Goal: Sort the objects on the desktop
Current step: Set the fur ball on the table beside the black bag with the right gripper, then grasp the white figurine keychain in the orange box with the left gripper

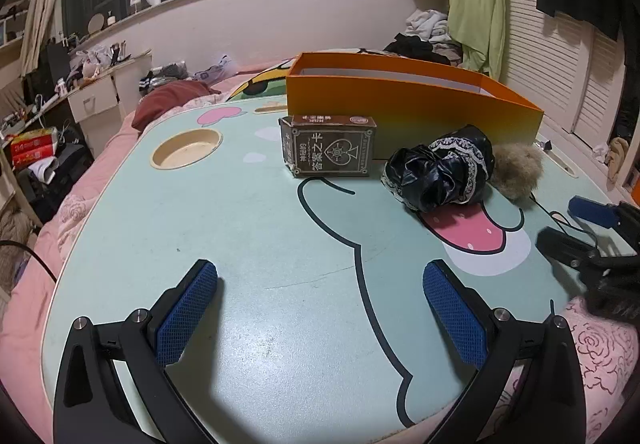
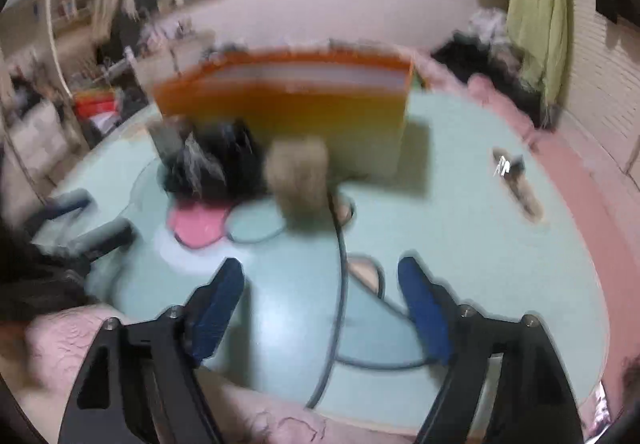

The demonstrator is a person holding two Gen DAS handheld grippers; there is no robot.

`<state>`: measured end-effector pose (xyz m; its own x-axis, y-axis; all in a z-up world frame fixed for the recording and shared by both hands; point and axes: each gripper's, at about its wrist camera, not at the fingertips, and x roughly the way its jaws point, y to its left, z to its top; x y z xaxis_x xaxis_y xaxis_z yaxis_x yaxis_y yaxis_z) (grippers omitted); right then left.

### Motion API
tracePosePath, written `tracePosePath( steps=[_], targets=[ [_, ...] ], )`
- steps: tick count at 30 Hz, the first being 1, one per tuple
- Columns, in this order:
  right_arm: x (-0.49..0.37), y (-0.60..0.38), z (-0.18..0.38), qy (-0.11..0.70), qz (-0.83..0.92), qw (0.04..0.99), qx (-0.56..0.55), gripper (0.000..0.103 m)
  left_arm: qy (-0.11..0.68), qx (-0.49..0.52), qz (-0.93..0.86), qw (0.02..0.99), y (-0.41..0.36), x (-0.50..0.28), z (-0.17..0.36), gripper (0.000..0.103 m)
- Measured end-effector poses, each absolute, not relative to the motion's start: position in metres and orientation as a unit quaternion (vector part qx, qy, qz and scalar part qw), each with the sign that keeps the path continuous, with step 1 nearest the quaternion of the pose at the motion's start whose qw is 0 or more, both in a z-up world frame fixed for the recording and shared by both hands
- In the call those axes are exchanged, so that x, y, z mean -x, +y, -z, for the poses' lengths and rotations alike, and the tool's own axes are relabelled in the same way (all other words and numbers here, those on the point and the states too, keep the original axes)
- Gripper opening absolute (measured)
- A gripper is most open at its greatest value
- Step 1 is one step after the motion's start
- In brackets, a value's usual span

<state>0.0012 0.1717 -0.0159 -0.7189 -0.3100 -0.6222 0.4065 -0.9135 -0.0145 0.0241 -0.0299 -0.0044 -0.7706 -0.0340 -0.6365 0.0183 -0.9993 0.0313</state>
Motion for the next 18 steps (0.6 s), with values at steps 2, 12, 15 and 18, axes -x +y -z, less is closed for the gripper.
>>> tracePosePath(
  steps=[2,12,15,18],
  targets=[
    [0.004,0.173,0.015,0.062,0.918,0.198,-0.337,0.084,-0.009,-0.340,0.940,0.013,-0.030,-0.024,0.006,0.102],
    [0.003,0.178,0.018,0.057,0.919,0.200,-0.336,0.089,-0.009,-0.317,0.948,-0.007,-0.035,-0.030,-0.013,0.090],
    [0.003,0.178,0.018,0.057,0.919,0.199,-0.336,0.089,0.002,-0.299,0.954,-0.021,-0.041,-0.029,-0.040,0.081],
    [0.003,0.177,0.018,0.057,0.919,0.199,-0.336,0.090,0.025,-0.291,0.956,-0.040,-0.042,-0.013,-0.072,0.069]
  ],
)
